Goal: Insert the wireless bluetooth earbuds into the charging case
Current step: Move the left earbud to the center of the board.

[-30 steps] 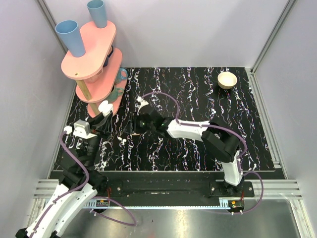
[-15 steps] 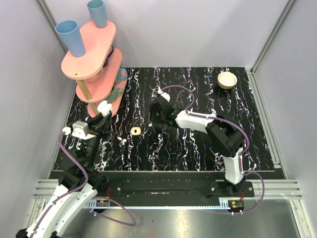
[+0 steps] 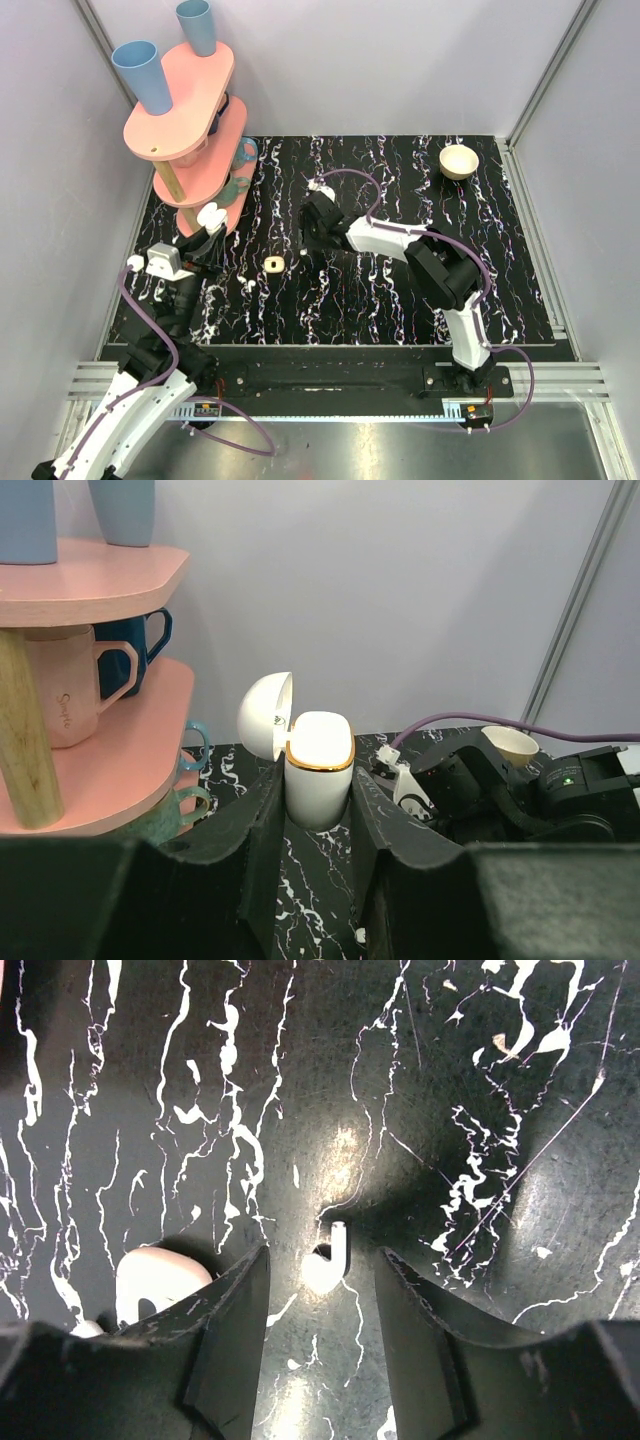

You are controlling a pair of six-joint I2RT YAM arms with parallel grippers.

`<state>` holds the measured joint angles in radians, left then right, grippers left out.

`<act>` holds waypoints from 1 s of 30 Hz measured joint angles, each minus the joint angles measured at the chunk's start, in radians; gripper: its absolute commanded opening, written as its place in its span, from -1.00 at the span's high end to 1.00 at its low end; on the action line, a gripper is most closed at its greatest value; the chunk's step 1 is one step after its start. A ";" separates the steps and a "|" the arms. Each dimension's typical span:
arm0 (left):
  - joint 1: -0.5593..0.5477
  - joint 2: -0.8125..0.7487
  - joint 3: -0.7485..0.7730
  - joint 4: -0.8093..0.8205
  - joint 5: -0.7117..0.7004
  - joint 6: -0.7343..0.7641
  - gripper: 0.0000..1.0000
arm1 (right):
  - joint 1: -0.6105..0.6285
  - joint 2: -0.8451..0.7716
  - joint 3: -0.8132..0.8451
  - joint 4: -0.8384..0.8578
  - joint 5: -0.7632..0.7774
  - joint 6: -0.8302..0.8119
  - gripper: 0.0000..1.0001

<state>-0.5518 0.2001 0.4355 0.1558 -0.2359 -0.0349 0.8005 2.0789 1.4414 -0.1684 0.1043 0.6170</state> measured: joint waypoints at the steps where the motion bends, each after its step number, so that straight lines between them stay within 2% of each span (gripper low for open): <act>1: 0.000 0.002 0.000 0.000 0.000 0.000 1.00 | 0.000 0.003 0.005 -0.007 0.000 -0.012 -0.03; 16: 0.000 0.026 0.000 0.003 0.000 0.000 1.00 | 0.000 0.044 0.045 -0.079 -0.060 -0.171 0.02; 30: 0.000 0.026 0.000 0.003 0.001 -0.007 1.00 | 0.000 0.031 0.029 -0.118 0.062 -0.370 0.01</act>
<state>-0.5518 0.2264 0.4351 0.1593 -0.2348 -0.0422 0.8005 2.1098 1.4704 -0.2863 0.1661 0.2474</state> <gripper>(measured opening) 0.324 0.491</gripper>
